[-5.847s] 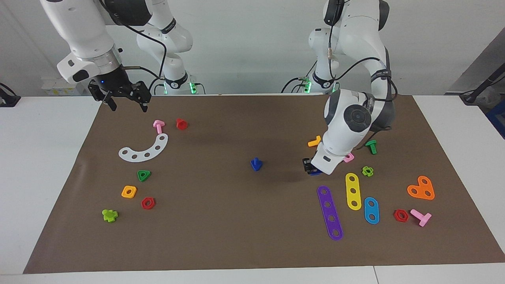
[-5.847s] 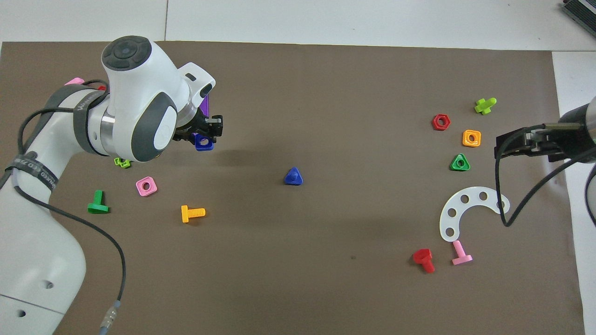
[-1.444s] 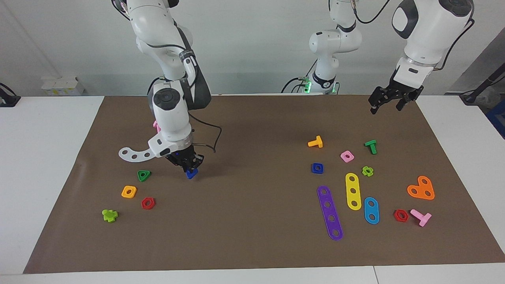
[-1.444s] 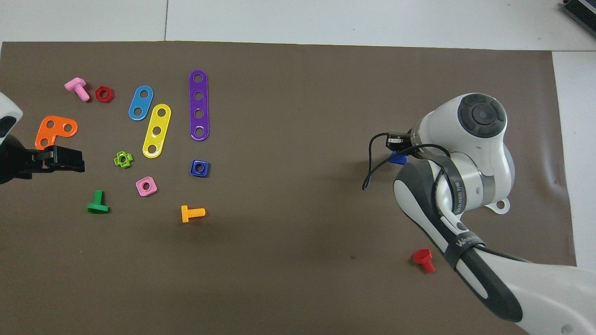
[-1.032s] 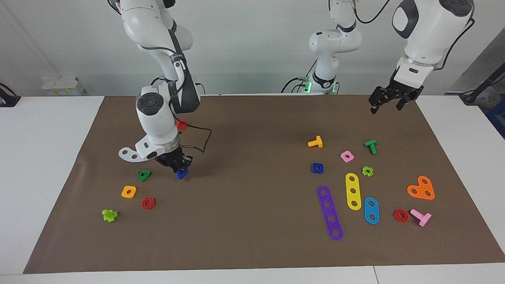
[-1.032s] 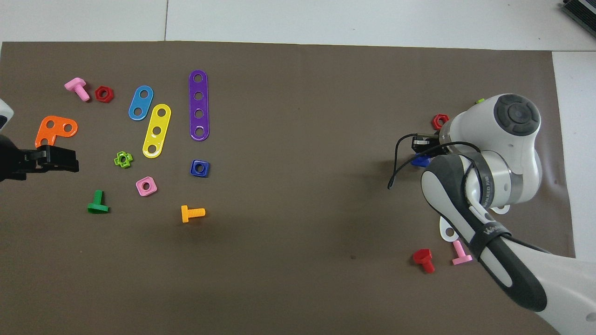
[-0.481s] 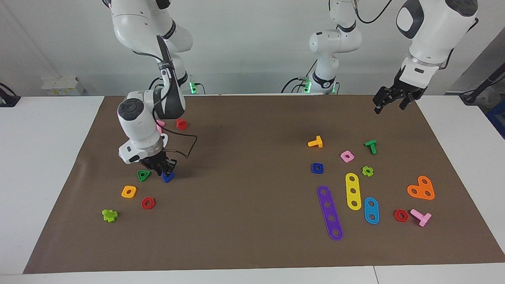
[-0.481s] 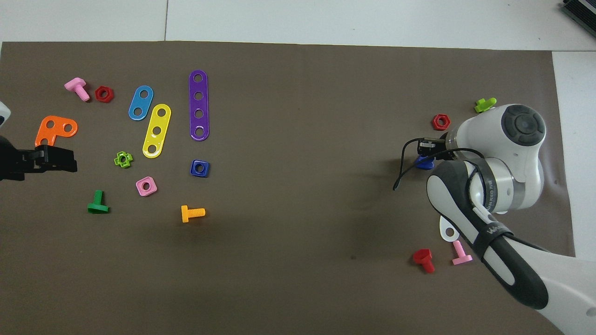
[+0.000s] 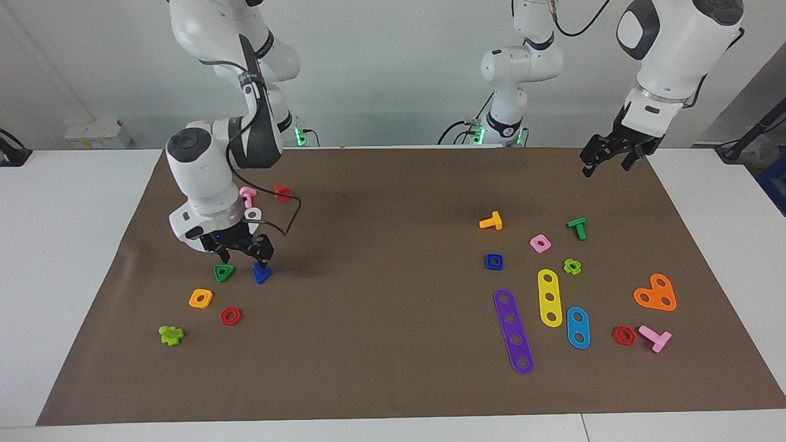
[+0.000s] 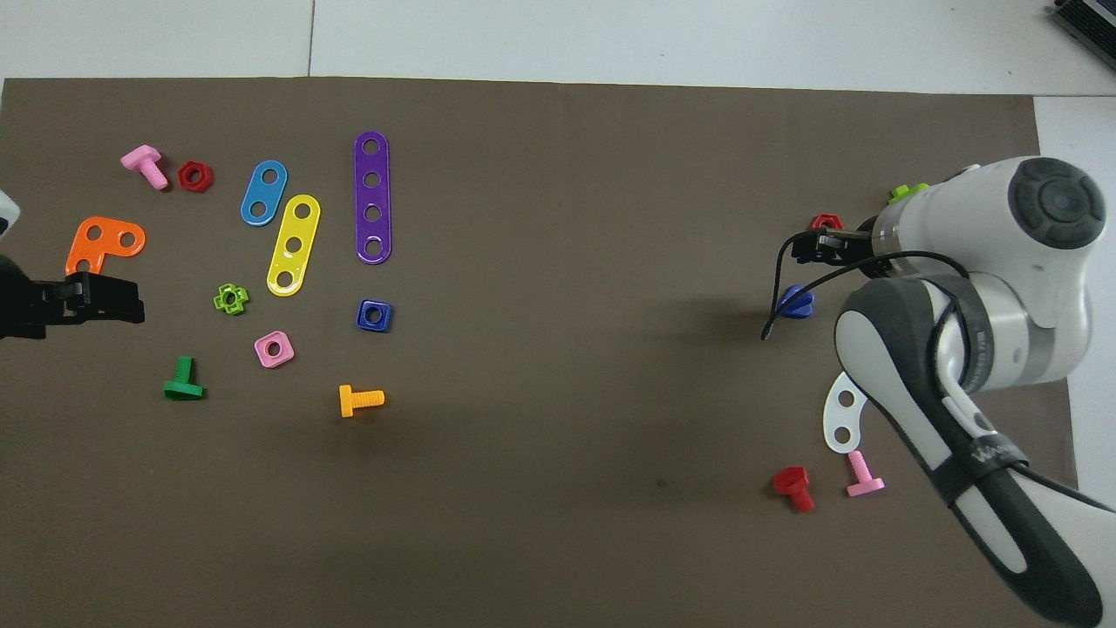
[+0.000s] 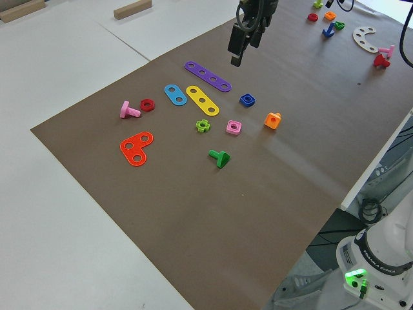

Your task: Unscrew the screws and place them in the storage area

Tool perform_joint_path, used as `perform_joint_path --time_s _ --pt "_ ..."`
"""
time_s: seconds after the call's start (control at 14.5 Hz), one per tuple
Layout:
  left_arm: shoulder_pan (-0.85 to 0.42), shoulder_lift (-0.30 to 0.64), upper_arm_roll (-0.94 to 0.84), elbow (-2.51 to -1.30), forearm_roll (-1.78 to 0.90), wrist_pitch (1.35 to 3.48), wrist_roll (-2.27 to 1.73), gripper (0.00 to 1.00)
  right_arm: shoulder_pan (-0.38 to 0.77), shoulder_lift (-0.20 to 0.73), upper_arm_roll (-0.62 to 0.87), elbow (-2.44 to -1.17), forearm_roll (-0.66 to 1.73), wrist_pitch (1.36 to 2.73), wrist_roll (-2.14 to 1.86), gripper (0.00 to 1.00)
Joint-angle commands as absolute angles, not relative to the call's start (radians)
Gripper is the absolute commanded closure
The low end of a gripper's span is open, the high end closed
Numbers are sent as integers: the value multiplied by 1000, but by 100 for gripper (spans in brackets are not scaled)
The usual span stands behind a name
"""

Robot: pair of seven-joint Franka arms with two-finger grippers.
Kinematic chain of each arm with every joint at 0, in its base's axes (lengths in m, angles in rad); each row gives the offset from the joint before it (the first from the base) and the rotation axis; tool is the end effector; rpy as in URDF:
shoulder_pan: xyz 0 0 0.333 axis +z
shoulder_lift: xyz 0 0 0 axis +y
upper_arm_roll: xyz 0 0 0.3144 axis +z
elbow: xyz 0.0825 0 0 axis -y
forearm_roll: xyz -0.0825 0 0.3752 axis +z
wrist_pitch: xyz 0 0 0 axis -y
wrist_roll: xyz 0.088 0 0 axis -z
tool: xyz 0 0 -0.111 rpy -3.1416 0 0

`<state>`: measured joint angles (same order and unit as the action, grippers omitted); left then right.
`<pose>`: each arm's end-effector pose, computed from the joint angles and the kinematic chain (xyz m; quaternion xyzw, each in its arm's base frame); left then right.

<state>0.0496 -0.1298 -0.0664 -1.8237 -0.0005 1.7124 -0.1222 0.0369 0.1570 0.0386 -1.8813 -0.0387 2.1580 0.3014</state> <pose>0.5136 -0.0105 0.5817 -0.9985 -0.0529 -0.0094 0.0034 0.6019 0.0429 0.4356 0.9928 -0.1032 0.0614 0.0023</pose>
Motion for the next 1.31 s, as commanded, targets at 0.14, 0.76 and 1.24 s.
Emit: perform_joint_path --time_s 0.14,0.76,1.24 --pt "58 -155 -69 -1842 -17 1701 -129 0 23 106 43 -1670 -17 1894 258 3" --pt "58 -155 -69 -1842 -17 1701 -129 0 6 -6 40 -1555 -14 1577 175 0" --pt "58 -155 -69 -1842 -17 1701 -129 0 14 -28 40 -1594 6 1572 172 0"
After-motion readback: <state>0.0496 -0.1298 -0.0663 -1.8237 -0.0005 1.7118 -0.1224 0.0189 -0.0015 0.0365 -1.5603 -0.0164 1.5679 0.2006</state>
